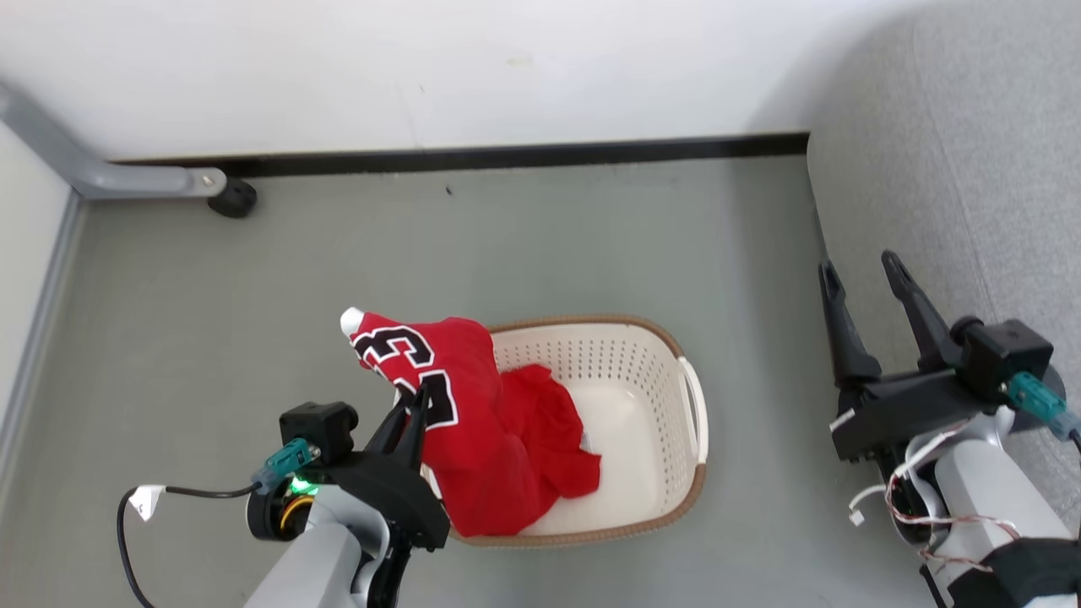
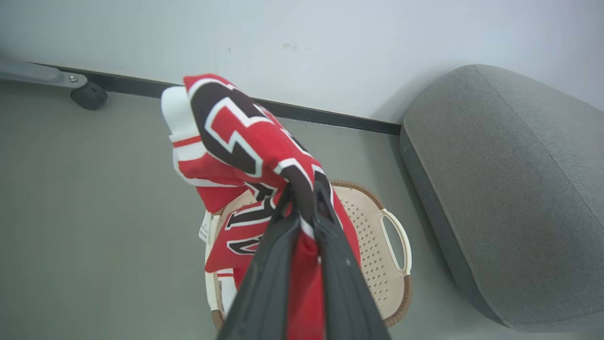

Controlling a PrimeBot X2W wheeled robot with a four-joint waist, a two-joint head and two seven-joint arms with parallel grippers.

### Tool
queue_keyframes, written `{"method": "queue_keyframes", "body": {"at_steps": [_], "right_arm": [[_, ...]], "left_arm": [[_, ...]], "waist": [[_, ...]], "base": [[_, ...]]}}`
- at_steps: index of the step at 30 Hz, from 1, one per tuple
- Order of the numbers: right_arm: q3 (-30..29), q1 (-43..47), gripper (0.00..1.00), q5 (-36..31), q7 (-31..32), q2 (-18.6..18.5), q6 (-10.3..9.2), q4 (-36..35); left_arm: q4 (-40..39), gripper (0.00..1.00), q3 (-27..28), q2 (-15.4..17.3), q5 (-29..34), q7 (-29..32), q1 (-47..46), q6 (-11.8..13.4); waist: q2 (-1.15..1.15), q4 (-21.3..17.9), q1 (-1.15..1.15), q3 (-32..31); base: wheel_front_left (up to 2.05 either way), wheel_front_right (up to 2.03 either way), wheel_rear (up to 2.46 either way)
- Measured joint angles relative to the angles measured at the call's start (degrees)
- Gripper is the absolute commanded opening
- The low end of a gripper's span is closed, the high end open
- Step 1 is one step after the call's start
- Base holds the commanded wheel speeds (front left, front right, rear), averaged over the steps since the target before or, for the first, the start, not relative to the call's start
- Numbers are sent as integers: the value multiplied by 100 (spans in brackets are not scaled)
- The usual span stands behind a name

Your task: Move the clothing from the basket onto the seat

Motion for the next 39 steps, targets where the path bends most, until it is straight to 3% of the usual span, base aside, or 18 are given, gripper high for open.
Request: {"method": "queue_keyframes", "body": {"at_steps": [8,30,39], "right_arm": [[-104,332,100,49,0,21,0,3],[-147,575,100,47,0,130,44,18],[-157,591,100,45,0,186,45,42]], "left_arm": [[-770,0,94,48,308,-1,102,1],[-4218,0,386,400,1176,-7,147,1],[-4795,0,549,504,1295,-7,147,52]], "waist": [[0,148,0,-401],[1,309,1,-730],[1,326,1,-743]], "base": [[0,0,0],[0,0,0],[0,0,0]]}}
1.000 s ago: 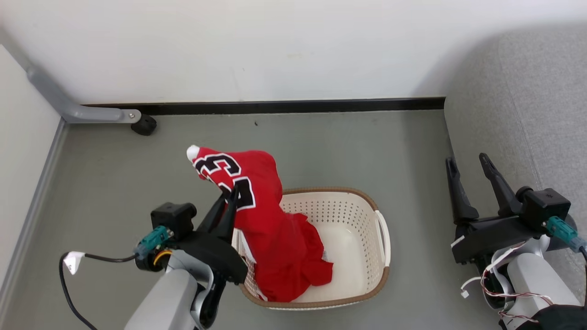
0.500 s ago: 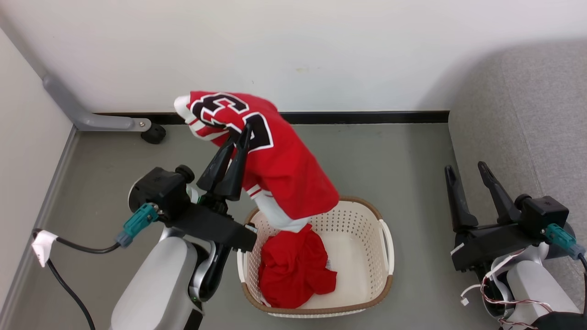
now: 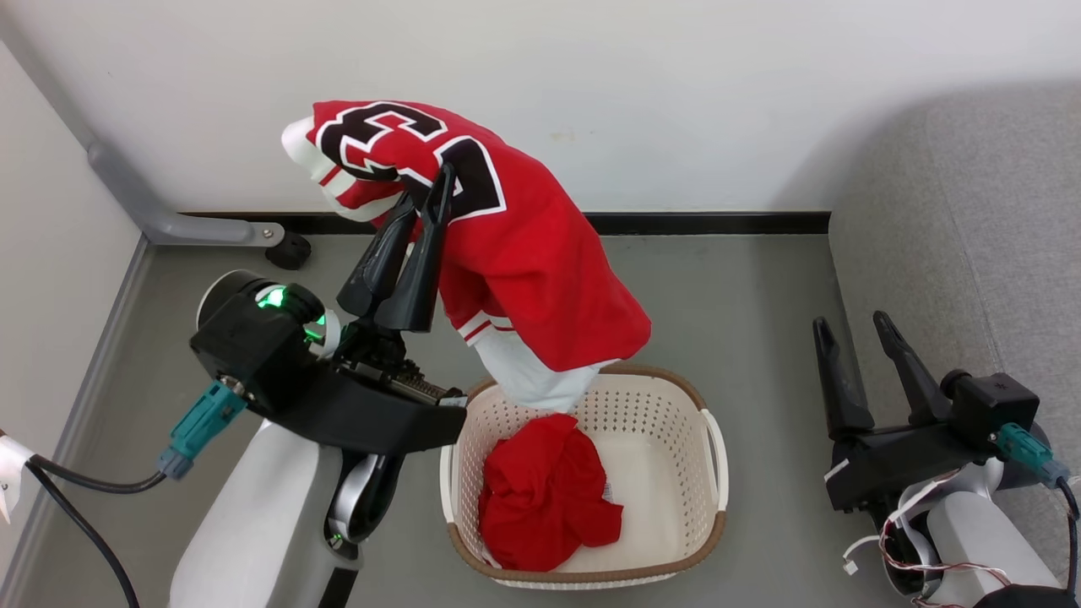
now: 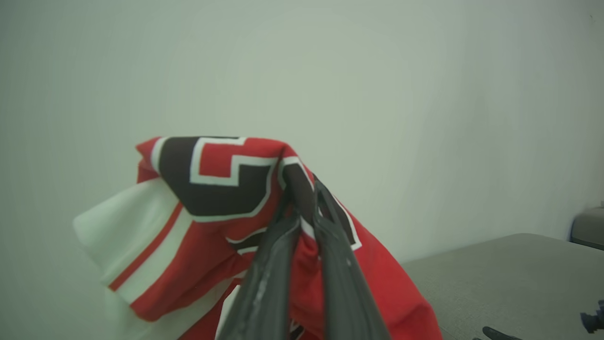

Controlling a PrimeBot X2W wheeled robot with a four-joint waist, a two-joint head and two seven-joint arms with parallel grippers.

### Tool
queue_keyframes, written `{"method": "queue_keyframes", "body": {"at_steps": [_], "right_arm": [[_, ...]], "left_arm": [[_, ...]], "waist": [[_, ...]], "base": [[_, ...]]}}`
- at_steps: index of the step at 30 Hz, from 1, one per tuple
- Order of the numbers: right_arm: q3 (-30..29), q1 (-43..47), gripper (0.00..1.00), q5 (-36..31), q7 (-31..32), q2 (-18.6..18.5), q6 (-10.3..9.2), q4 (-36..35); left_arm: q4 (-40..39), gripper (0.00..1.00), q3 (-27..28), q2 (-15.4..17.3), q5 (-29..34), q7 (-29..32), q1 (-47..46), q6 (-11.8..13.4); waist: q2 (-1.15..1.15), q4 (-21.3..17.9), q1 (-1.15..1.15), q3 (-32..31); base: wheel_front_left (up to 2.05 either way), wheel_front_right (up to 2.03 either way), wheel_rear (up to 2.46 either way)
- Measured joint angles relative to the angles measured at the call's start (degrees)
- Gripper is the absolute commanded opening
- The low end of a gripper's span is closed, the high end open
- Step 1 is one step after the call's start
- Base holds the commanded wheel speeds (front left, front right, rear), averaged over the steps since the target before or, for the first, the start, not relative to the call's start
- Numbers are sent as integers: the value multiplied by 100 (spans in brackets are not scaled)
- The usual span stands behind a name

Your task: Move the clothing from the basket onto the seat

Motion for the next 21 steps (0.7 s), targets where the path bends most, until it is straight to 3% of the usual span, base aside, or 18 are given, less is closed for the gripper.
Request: {"method": "queue_keyframes", "body": {"at_steps": [21], "right_arm": [[-25,-4,100,-32,0,63,49,25]], "left_arm": [[-129,0,15,1,7,0,148,51]], "waist": [[1,42,0,2]], "base": [[0,0,0]]}}
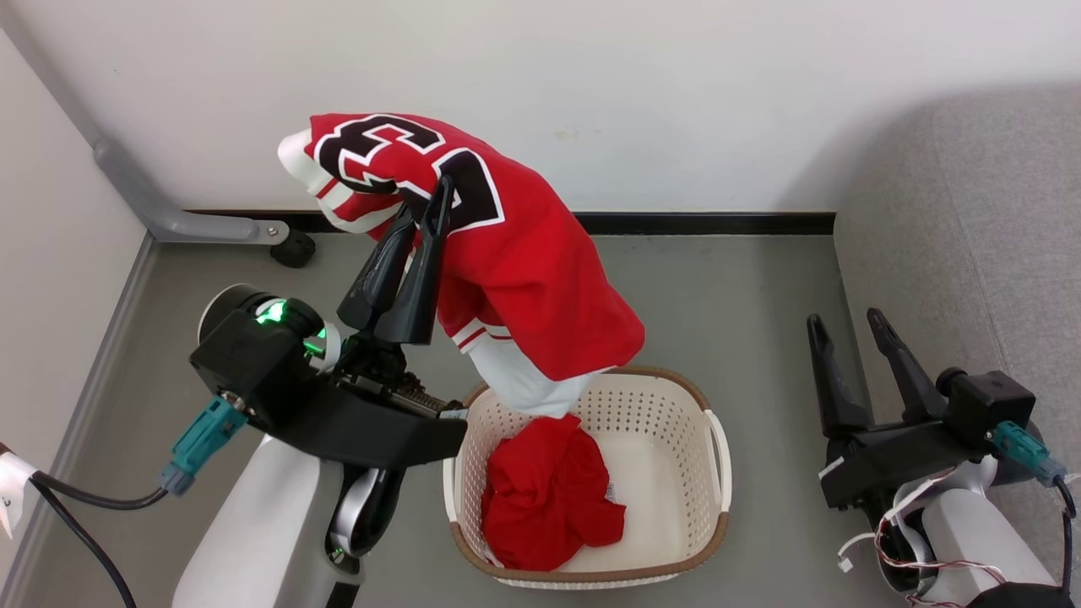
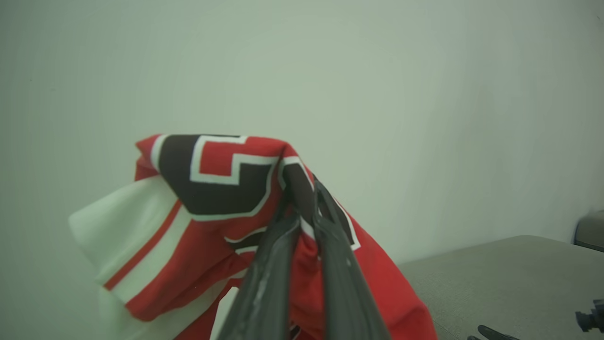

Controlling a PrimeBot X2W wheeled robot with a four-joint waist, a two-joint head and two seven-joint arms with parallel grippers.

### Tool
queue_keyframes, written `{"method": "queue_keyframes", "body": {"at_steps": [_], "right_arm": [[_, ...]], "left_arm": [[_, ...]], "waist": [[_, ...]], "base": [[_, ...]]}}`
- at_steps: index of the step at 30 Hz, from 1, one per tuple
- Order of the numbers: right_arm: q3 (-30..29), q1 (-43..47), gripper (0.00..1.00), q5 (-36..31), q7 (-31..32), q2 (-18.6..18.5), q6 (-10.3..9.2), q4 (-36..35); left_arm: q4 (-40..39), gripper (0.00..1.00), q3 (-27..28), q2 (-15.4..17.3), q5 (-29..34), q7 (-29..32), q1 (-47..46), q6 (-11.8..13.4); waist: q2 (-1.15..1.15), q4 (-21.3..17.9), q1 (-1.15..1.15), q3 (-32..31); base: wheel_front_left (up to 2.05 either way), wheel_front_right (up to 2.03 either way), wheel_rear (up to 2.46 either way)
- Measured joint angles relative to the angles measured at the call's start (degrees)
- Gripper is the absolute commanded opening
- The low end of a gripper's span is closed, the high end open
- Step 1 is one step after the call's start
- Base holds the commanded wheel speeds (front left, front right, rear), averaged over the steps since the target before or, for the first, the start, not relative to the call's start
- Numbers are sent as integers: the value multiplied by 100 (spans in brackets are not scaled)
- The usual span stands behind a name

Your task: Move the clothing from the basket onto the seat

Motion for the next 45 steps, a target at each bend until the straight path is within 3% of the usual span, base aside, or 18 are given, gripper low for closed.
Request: {"method": "queue_keyframes", "body": {"at_steps": [7,15,19,25,31,45], "right_arm": [[89,-77,100,0,1,59,57,-552],[611,-309,100,12,0,145,135,-1550],[1113,-397,100,18,-1,144,149,-1878],[2529,-823,100,298,-1,-191,151,-2201],[3140,-1187,100,449,2,-465,151,-2114],[3405,-1326,100,447,371,-456,151,-1301]], "left_arm": [[-7,0,7,2,0,0,60,0],[23,0,-5,-16,0,0,62,0],[62,0,-32,-48,0,0,62,0],[76,0,-97,-104,0,0,56,0],[91,0,-154,-146,0,0,34,-1],[73,0,-260,-207,0,0,6,-8]], "waist": [[0,-13,0,-12],[0,-31,0,-21],[0,-23,0,-21],[0,17,0,5],[0,67,0,41],[0,169,0,108]], "base": [[0,0,0],[0,0,0],[0,0,0],[0,0,0],[0,0,0],[0,0,0]]}}
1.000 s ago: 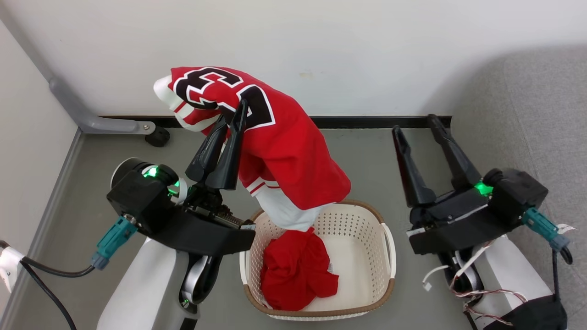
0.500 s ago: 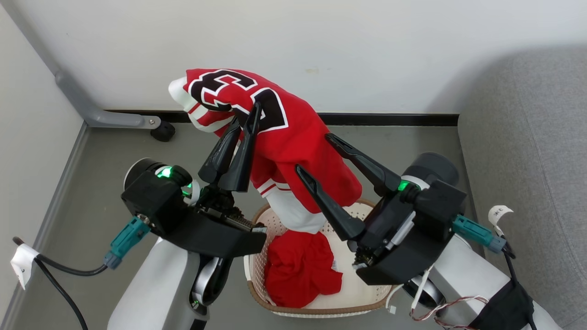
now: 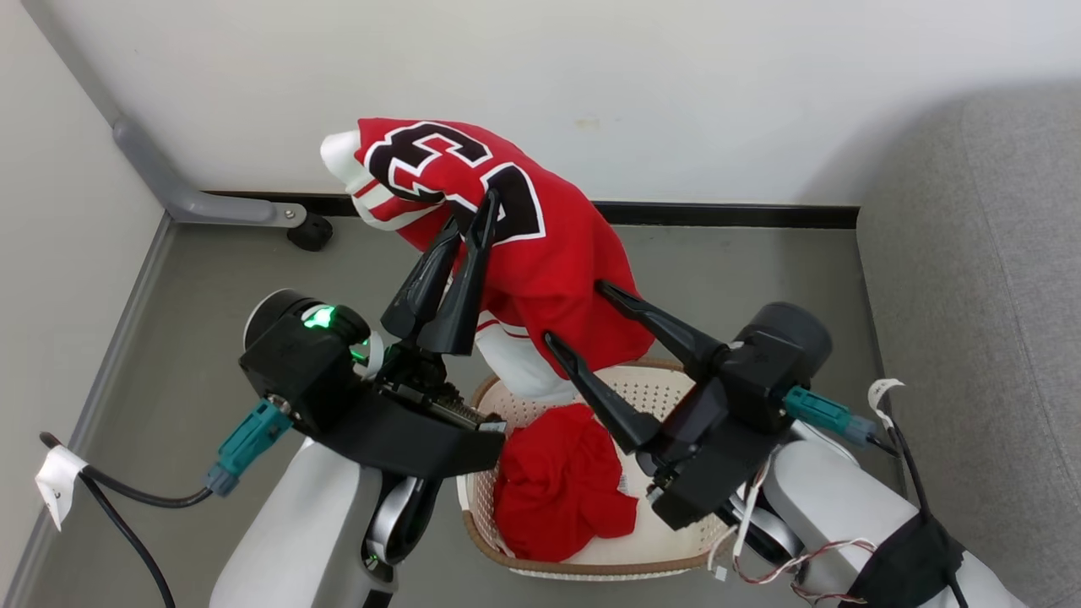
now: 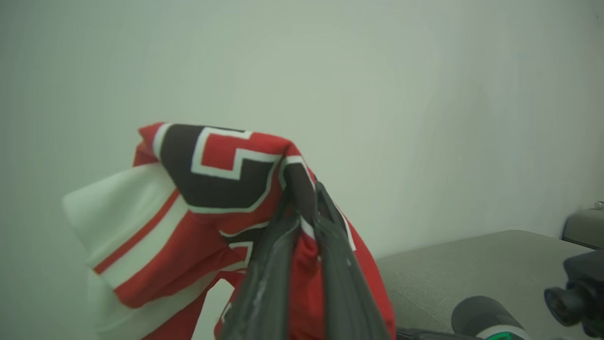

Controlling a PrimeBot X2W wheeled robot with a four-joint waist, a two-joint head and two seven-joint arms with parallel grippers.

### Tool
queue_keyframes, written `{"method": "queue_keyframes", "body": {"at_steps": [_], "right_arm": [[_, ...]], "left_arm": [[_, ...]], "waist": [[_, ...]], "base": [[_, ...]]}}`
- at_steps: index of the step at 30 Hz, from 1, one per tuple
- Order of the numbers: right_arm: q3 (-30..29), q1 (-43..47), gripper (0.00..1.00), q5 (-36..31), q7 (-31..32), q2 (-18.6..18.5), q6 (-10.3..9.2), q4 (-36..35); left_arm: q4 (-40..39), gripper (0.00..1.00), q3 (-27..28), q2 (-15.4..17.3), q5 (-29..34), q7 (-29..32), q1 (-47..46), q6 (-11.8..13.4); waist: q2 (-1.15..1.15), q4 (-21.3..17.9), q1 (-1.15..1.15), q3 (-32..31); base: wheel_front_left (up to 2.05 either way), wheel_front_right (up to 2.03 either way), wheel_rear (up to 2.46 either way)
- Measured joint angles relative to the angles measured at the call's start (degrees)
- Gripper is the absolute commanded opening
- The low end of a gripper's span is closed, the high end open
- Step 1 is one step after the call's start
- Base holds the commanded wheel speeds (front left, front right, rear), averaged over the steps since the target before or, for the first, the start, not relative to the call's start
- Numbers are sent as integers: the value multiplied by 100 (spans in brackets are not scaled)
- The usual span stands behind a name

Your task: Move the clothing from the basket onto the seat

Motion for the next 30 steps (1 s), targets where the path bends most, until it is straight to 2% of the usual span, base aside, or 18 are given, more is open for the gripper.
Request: {"method": "queue_keyframes", "body": {"at_steps": [11,12,13,27,28,29,30], "right_arm": [[-136,-474,100,-9,34,422,-54,426],[-152,-491,73,-9,34,434,-56,467],[-160,-500,0,-9,32,443,-57,504],[-270,-503,0,88,-155,476,-56,625],[-278,-503,0,101,-172,478,-56,624],[-296,-503,0,101,-180,479,-56,620],[-309,-503,0,101,-203,480,-56,616]], "left_arm": [[-24,0,-143,-112,-2,0,-57,-2],[-22,0,-147,-115,-3,0,-57,-2],[-20,0,-148,-116,-4,0,-57,-3],[143,0,-122,-119,-46,0,-53,-44],[170,12,-115,-119,-46,0,-53,-44],[199,36,-108,-119,-47,0,-51,-44],[222,67,-100,-119,-48,-1,-45,-44]], "waist": [[0,74,0,63],[0,82,0,69],[0,90,0,74],[-1,99,0,133],[-1,93,0,137],[-1,87,0,141],[-1,81,0,145]], "base": [[0,0,0],[0,0,0],[0,0,0],[0,0,0],[0,0,0],[0,0,0],[0,0,0]]}}
